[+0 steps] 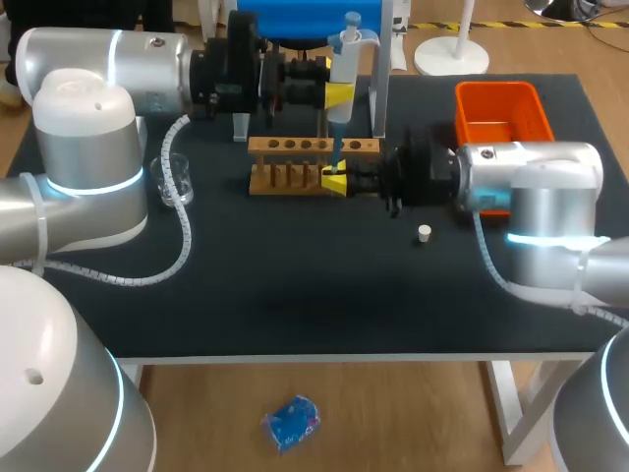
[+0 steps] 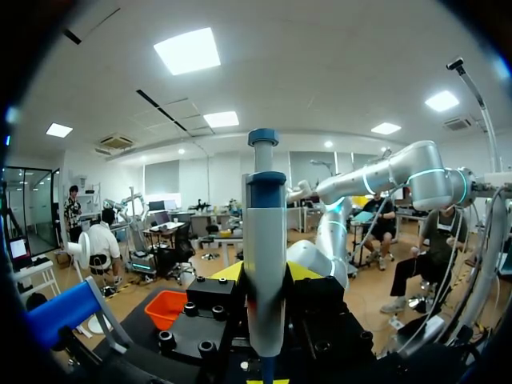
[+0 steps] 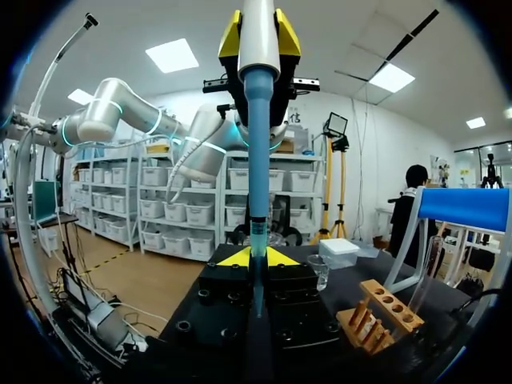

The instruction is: Invert the test tube, pick up the pipette, mount the tip to pipette, aspirate from beaker and dispense into the tube, eject the tip, return the pipette, and cap with the stopper.

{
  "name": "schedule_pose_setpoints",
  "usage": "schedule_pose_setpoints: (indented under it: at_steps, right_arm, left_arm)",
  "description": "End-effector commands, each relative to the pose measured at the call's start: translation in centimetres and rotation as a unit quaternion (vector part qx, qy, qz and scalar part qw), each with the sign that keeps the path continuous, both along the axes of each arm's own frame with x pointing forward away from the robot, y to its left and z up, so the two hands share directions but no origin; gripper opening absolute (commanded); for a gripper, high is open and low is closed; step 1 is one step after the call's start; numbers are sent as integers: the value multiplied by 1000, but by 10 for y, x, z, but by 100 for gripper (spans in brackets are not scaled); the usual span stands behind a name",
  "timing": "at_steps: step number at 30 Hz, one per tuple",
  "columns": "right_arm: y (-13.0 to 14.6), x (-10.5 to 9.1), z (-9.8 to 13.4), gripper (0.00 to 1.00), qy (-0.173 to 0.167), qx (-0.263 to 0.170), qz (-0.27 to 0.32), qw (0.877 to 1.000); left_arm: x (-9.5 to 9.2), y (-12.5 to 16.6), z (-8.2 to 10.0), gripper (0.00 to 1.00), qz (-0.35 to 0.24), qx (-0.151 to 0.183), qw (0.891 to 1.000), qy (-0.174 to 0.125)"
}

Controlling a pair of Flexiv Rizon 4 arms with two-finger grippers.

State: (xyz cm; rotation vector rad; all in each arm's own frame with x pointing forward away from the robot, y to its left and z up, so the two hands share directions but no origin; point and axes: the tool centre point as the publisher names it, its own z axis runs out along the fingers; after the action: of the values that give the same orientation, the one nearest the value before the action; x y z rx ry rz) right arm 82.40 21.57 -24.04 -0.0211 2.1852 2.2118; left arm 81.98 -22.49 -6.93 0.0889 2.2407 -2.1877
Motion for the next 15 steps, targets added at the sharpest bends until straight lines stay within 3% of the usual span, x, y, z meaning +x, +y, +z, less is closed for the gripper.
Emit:
schedule_pose_setpoints:
  at_steps: [1,15]
  right_arm:
    - [-1,-7,10,0,-4,1,-19,1000]
    - [-2,-4,17,0,-4,-3,-52,999]
  left_arm:
    - [1,1,-7,0,-1,1,1000,0]
    - [1,1,-7,0,-1,1,1000,0]
